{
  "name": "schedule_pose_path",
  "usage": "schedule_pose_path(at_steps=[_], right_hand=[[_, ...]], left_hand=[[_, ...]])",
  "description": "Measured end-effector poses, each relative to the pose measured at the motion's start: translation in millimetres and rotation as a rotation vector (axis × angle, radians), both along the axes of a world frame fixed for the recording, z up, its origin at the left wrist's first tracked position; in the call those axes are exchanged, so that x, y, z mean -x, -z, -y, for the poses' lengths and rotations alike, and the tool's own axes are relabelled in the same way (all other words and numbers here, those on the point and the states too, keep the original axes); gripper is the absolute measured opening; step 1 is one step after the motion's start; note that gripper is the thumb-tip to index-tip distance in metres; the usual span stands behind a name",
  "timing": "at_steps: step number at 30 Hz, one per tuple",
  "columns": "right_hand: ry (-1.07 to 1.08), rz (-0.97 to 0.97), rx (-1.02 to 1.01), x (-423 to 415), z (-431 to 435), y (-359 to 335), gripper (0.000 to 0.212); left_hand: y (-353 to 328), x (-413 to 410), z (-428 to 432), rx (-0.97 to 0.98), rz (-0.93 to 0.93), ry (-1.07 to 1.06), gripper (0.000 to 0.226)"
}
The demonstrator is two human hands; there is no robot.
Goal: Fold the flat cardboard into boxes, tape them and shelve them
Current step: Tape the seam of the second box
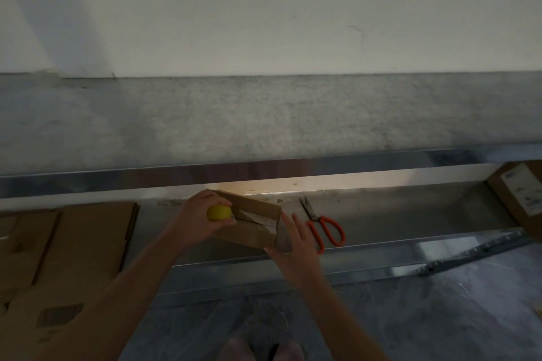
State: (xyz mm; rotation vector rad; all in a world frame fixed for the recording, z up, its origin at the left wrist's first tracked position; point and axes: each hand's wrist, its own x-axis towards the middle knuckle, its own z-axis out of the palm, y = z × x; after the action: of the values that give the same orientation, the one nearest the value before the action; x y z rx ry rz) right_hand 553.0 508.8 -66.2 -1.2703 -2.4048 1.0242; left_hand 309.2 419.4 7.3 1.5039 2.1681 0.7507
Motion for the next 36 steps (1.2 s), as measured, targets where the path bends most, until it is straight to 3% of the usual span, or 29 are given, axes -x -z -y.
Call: schedule_pose_path(at_steps=[4, 14, 23, 29, 36], right_hand=[[-0.01, -0.015, 0.003, 13.6, 0.4, -8.1, 0.098], [-0.238, 0.128, 0.037, 28.9, -39.8, -16.7, 0.092], [-0.378, 0.17, -0.032, 56.7, -54.6, -17.0, 0.124], [-0.445, 0.162, -0.107, 58.0, -55.8, -15.0, 0.117], [-0.515, 0.158, -0.031, 15.0, -48.8, -9.1, 0.112]], left_hand=[[-4.8, -1.4, -1.0, 0.005, -0.003, 0.017, 0.039], [-10.3, 16.0, 21.2, 0.051, 0.032, 0.059, 0.042], [-4.0, 22.4, 20.8, 0.027, 0.121, -0.039, 0.042], [-0.5, 18.4, 26.7, 0.001, 0.151, -0.144, 0.045], [6.3, 4.6, 44.5, 0.051, 0.218, -0.165, 0.046]])
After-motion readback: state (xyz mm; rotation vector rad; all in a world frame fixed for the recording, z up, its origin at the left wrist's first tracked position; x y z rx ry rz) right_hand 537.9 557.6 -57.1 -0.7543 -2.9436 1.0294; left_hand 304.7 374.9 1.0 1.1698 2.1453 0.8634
